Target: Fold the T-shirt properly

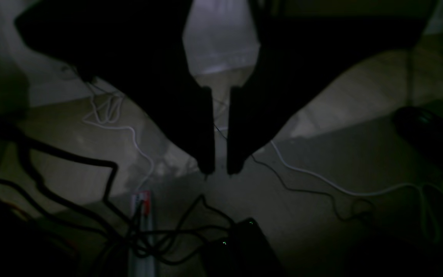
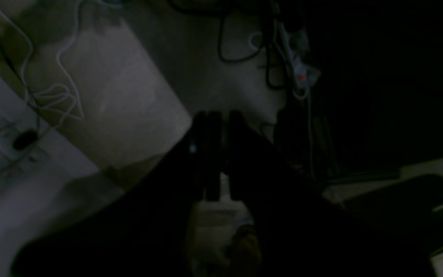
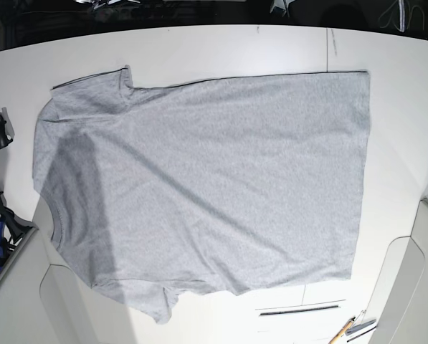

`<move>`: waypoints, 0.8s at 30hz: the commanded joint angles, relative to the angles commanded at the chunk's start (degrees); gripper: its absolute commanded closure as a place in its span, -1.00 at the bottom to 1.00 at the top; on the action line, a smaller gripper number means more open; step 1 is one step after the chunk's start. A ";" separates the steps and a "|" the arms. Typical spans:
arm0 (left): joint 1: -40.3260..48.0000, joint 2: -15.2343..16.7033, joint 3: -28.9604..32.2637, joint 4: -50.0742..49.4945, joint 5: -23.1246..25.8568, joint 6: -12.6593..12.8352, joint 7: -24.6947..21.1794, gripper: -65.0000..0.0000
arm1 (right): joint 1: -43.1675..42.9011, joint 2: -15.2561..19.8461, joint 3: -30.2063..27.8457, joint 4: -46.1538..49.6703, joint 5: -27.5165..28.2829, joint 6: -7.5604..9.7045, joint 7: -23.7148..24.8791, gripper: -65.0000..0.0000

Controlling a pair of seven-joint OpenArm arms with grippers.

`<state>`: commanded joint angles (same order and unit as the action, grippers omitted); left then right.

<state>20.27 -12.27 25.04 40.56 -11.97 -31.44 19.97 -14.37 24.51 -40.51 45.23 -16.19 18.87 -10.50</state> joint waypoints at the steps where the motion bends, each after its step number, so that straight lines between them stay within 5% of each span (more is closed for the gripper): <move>1: 0.94 -0.70 0.00 1.62 0.00 0.46 0.04 0.69 | -1.14 1.27 0.00 1.68 0.76 0.00 0.00 0.90; 6: 6.08 -3.65 -2.05 9.11 -0.07 0.83 0.44 0.69 | -6.01 7.32 0.00 9.75 3.78 2.58 -0.02 0.90; 10: 11.63 -3.78 -11.04 17.29 -0.02 0.59 0.44 0.69 | -10.08 11.82 0.00 16.96 3.78 2.54 -0.04 0.90; 13: 15.52 -3.80 -17.99 24.76 -0.02 -2.78 1.53 0.69 | -12.70 14.91 0.00 22.73 3.80 2.54 -0.20 0.89; 18: 22.03 -3.80 -25.75 37.92 -1.20 -2.89 5.16 0.69 | -16.11 19.74 0.00 32.79 6.10 2.54 -2.49 0.90; 24: 29.24 -3.78 -28.63 48.28 -2.40 -2.89 5.18 0.69 | -16.94 23.67 0.00 41.72 10.21 2.51 -8.00 0.90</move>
<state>49.52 -16.05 -3.60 88.84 -14.37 -34.33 25.15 -31.31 48.18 -40.51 86.96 -5.98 21.39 -18.50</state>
